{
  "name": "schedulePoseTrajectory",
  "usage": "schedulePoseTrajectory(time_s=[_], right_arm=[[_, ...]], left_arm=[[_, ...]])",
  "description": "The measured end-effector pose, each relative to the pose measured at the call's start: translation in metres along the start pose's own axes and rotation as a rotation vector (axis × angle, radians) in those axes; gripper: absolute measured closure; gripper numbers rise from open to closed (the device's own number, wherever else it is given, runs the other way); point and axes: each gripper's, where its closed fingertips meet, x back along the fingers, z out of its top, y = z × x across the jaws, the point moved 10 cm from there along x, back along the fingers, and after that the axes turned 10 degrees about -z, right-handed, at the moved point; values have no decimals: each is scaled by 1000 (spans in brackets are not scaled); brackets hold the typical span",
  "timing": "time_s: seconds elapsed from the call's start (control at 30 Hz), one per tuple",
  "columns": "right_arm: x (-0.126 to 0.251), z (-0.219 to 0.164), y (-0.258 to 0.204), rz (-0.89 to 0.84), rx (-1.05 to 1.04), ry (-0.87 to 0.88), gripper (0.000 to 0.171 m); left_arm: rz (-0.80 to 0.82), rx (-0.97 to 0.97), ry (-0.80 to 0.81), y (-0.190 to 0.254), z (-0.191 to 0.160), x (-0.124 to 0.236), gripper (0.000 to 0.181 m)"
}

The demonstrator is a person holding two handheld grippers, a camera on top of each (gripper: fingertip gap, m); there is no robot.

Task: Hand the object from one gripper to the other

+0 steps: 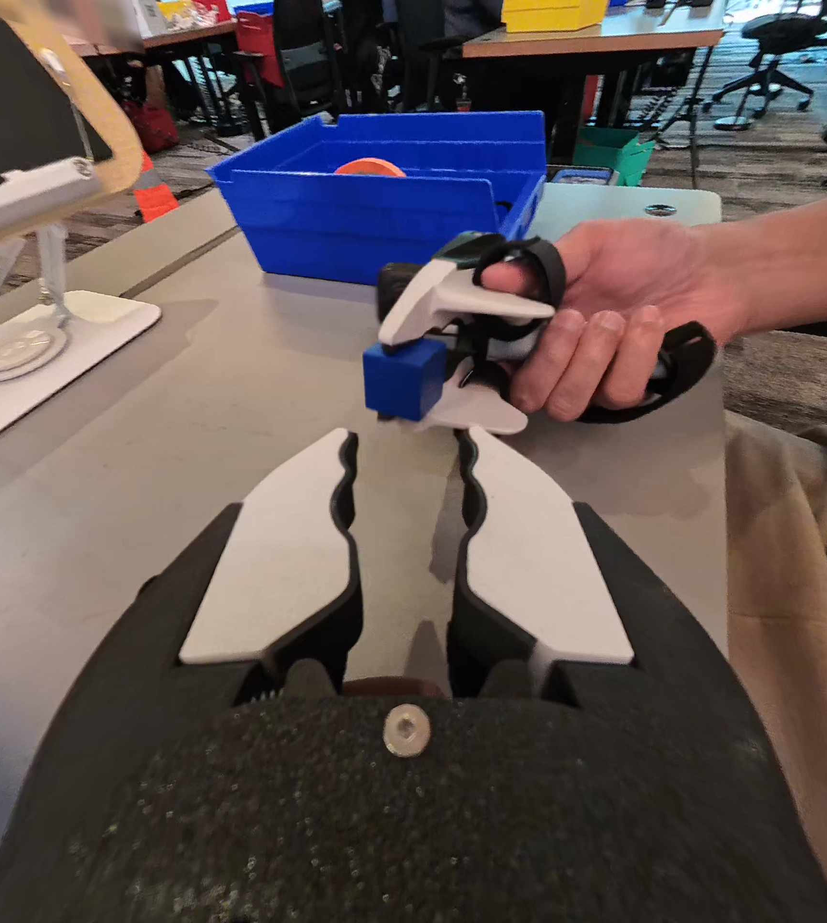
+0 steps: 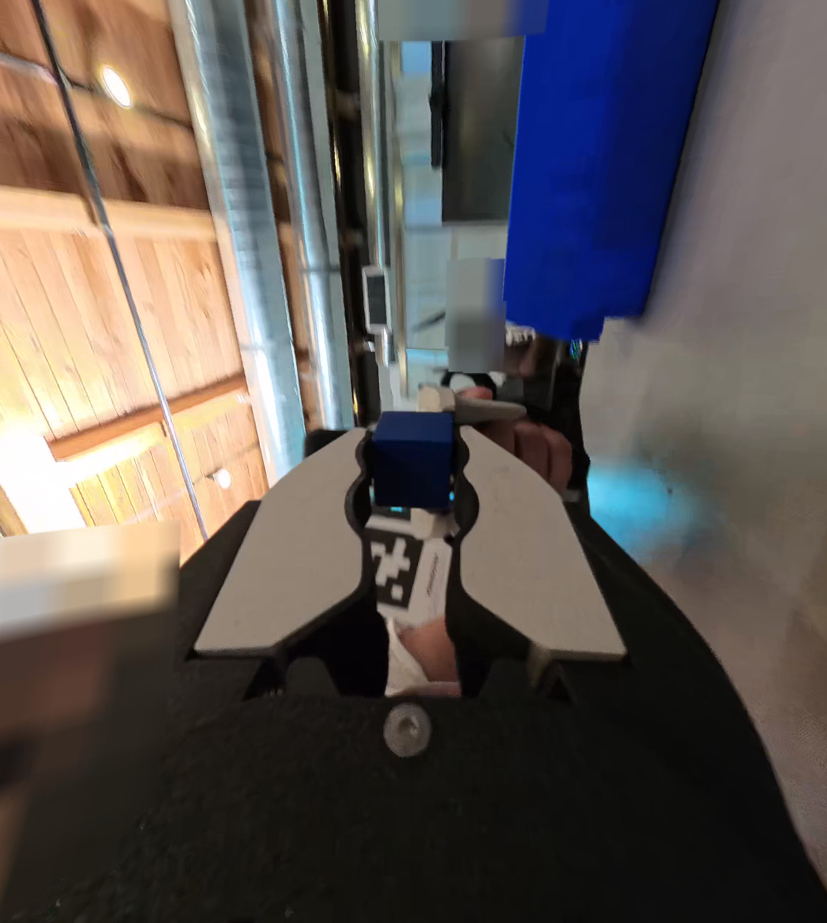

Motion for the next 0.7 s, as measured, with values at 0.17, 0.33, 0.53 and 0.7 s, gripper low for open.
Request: schedulePoseTrajectory(time_s=[0.17, 0.33, 0.53, 0.7], right_arm=[[0, -14, -3, 63, 10, 303, 143], [-12, -38, 6, 121, -9, 371, 143], [-25, -45, 3, 141, 45, 345, 143], [-22, -36, 0, 81, 134, 292, 136]], left_arm=[[151, -15, 61, 6, 10, -4, 135], [244, -83, 43, 19, 14, -15, 135], [245, -84, 20, 22, 12, -20, 145], [250, -109, -26, 19, 13, -16, 146]])
